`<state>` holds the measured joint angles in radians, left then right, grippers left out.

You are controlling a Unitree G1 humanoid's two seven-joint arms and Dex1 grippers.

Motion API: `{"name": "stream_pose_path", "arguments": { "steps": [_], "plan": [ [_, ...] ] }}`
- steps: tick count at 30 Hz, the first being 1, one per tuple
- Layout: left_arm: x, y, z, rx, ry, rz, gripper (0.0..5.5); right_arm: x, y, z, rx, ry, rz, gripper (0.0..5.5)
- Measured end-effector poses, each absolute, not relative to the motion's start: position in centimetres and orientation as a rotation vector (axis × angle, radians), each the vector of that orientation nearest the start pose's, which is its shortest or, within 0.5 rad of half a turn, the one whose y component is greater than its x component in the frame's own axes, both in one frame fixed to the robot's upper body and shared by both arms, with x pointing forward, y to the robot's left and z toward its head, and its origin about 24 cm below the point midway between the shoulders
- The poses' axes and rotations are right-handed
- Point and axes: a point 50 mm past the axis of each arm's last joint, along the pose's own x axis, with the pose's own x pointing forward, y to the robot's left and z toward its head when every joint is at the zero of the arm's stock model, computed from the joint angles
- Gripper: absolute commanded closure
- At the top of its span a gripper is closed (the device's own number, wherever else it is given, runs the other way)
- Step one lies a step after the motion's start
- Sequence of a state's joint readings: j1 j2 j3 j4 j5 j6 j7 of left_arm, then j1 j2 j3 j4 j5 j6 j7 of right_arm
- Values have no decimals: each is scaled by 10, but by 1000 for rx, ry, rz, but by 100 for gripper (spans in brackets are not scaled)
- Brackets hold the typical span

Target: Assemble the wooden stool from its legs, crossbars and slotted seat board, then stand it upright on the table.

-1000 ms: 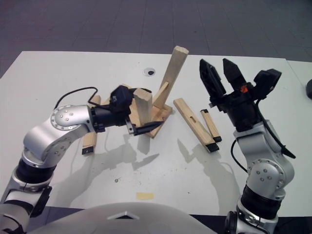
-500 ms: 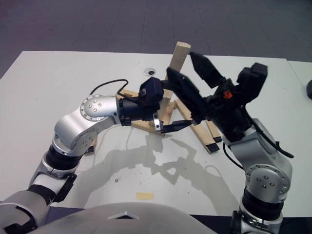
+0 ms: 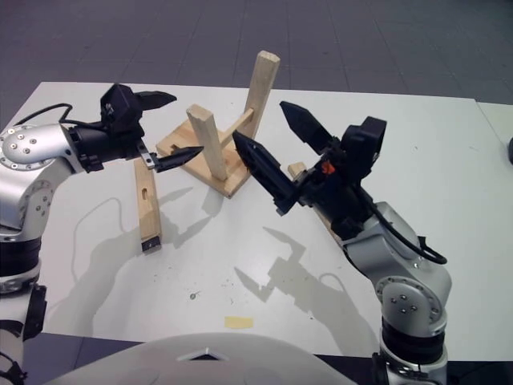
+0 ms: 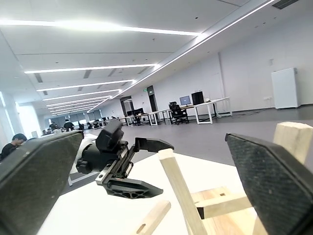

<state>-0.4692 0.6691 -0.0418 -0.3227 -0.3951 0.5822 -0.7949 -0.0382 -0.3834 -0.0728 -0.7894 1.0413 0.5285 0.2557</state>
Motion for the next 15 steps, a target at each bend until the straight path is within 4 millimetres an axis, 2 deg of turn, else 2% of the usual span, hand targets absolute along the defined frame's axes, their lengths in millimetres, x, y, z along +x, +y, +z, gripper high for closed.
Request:
{"name": "stream_pose_path", "arguments": {
  "steps": [3, 5, 9, 10, 12, 15],
  "plan": [
    [279, 151, 186, 336, 1, -949, 12, 201, -135, 187, 408, -237, 829, 10],
    [272, 138, 180, 312, 12, -982, 12, 204, -138, 186, 411, -233, 809, 10],
    [228, 97, 173, 267, -9, -1218, 12, 204, -140, 187, 405, -238, 807, 10],
    [224, 89, 169, 245, 2, -1252, 12, 205, -142, 187, 401, -241, 800, 10],
    [226, 75, 161, 221, 27, -1266, 12, 206, -144, 187, 398, -243, 792, 10],
    [238, 58, 173, 222, -27, -1265, 12, 206, -143, 187, 394, -236, 798, 10]
  ]
}}
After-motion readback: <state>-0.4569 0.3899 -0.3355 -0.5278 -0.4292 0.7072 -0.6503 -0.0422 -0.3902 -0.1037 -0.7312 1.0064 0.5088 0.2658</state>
